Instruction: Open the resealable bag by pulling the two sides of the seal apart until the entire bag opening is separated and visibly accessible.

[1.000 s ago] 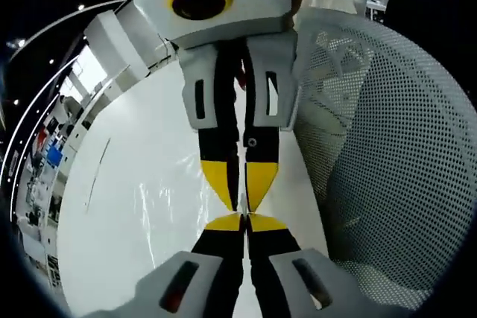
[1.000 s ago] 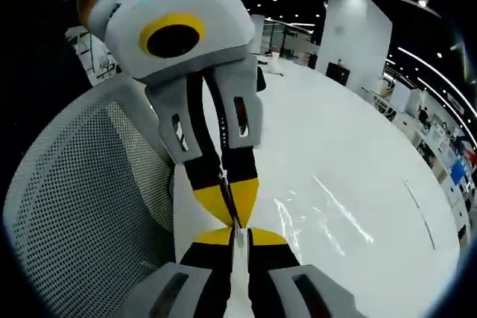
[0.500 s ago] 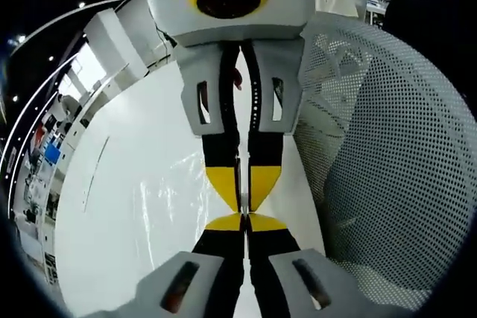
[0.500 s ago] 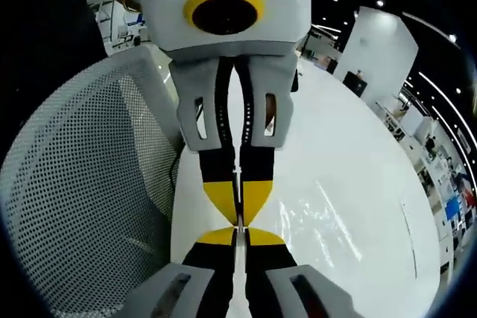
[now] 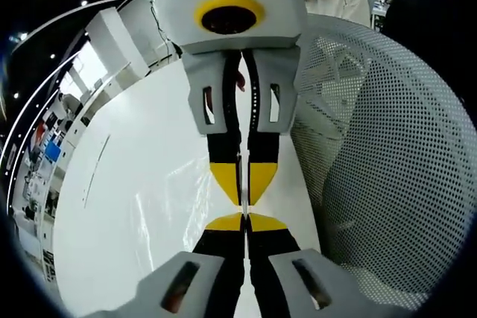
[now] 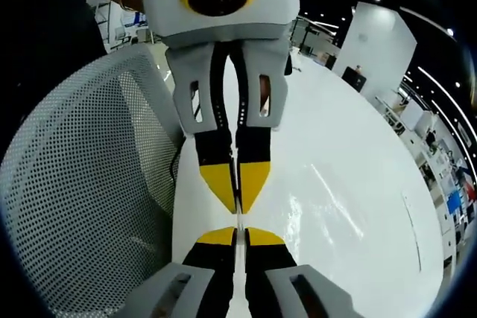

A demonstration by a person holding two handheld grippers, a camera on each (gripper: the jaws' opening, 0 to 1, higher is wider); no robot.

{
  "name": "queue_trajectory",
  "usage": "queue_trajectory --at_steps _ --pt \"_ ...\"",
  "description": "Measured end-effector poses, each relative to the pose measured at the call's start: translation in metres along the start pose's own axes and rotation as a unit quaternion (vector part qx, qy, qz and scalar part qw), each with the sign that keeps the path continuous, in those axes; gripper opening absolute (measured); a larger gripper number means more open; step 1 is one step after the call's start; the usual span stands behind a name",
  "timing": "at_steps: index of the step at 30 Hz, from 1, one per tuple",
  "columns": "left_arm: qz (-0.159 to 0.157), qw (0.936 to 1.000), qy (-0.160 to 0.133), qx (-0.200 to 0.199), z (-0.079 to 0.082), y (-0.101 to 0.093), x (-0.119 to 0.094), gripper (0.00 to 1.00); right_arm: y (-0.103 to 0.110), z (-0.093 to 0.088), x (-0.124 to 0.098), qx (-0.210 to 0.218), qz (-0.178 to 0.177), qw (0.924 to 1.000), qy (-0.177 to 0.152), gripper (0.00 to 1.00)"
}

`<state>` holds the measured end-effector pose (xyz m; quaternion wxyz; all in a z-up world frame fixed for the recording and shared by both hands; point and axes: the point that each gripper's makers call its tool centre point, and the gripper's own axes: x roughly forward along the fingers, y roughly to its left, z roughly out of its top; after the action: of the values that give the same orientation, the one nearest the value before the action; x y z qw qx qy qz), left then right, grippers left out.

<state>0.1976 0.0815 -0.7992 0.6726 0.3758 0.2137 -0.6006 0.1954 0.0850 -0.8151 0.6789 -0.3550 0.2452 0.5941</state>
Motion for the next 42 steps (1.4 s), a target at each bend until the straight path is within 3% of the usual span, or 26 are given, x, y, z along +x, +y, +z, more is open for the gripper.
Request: queue_trajectory --at_steps 4,9,13,21,25,32,42 --pt "0.009 0.9999 -0.005 -0.001 0.000 0.002 -0.002 0.00 -0.002 0.000 0.000 0.012 -0.005 0.9999 0.001 0.00" --pt "0.008 1.0000 -0.002 -0.003 -0.001 -0.001 -0.001 0.00 0.001 0.000 0.002 -0.021 0.002 0.9996 0.021 0.00" --pt "0.010 0.9998 -0.015 -0.013 0.005 -0.001 -0.001 0.04 0.001 0.003 0.003 -0.025 0.003 0.9995 0.019 0.00" --pt "0.007 1.0000 -0.004 0.000 0.005 -0.002 0.002 0.00 0.002 0.005 0.002 -0.030 0.004 0.9994 0.017 0.00" --pt "0.003 0.9994 -0.009 0.032 0.006 -0.004 0.001 0.00 0.003 0.005 0.001 -0.021 0.006 0.9997 0.012 0.00" --pt "0.000 0.9999 -0.012 0.010 0.006 -0.003 -0.001 0.00 0.003 0.003 0.000 -0.008 0.001 1.0000 0.005 0.00" --pt "0.010 0.9998 -0.017 0.008 0.008 -0.001 -0.005 0.00 0.000 -0.007 -0.005 0.008 -0.004 0.9999 0.009 0.00"
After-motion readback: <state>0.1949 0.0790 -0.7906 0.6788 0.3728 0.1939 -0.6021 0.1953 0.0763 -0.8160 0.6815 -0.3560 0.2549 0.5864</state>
